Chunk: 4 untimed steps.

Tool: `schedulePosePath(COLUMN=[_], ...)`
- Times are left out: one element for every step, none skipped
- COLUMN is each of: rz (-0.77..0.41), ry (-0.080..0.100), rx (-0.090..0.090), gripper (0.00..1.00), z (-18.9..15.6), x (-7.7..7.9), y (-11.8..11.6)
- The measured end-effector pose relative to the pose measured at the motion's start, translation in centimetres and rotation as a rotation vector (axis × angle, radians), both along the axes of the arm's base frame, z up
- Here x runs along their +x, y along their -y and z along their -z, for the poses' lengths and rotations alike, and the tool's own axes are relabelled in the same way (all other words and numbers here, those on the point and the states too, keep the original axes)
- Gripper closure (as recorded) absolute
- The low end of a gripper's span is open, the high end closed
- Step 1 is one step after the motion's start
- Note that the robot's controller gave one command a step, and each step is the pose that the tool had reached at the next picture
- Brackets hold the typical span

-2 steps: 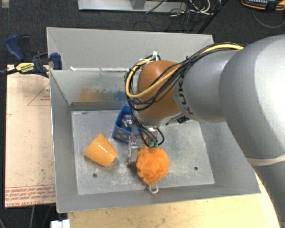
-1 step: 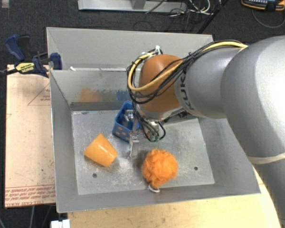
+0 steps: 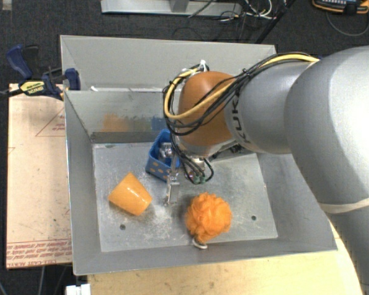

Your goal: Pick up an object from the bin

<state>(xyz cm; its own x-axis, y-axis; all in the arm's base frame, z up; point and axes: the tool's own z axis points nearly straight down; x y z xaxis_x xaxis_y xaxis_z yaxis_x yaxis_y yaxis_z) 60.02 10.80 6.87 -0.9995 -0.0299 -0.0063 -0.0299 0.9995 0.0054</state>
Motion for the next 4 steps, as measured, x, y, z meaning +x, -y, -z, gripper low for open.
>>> schedulePosePath(rz=[0.004,0.004,0.004,0.004], ry=[0.020,0.019,0.020,0.014], rx=[0.003,0.003,0.004,0.003], gripper=[1.00,1.00,1.00,1.00], z=[-0.73,-0.72,-0.89,-1.48], x=[0.06,0.11,0.15,-0.05], y=[0.00,0.00,-0.01,0.00])
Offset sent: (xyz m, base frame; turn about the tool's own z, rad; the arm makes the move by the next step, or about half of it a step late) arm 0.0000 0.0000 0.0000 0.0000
